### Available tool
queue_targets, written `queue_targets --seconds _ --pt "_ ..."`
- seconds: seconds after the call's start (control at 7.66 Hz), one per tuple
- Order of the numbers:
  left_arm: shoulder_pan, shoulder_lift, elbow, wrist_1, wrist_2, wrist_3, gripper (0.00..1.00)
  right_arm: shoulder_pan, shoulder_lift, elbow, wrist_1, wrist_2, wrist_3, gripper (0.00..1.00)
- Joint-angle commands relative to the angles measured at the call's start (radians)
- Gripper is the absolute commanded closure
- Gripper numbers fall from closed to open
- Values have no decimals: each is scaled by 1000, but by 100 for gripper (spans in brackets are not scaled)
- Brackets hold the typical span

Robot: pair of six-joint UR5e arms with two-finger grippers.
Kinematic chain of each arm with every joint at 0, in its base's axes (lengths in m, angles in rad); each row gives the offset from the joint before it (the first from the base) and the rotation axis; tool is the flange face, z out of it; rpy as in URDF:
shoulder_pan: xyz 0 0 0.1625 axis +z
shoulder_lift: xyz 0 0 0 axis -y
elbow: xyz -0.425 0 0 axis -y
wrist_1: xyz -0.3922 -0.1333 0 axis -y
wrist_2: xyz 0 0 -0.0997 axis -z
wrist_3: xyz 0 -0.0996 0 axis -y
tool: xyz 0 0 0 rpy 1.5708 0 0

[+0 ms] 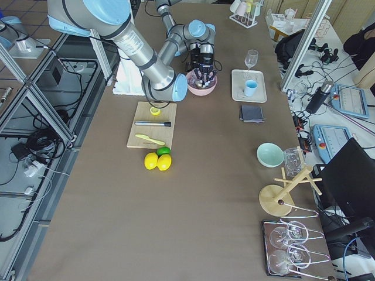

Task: Put ice in cup with scoop
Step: 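Carry the scoop over the pink bowl and dig it into the ice cubes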

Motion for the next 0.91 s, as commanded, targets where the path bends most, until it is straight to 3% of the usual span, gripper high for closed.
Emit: queue_targets --seconds 0.0,0.39,0.78 --pt "0 1 0 2 -1 1 2 -2 -52 54 56 0 38 100" --pt "0 1 0 5 0 1 2 -2 -158 172 140 0 120 100" --pt "0 1 2 10 0 0 2 -2 -212 183 311 9 223 100"
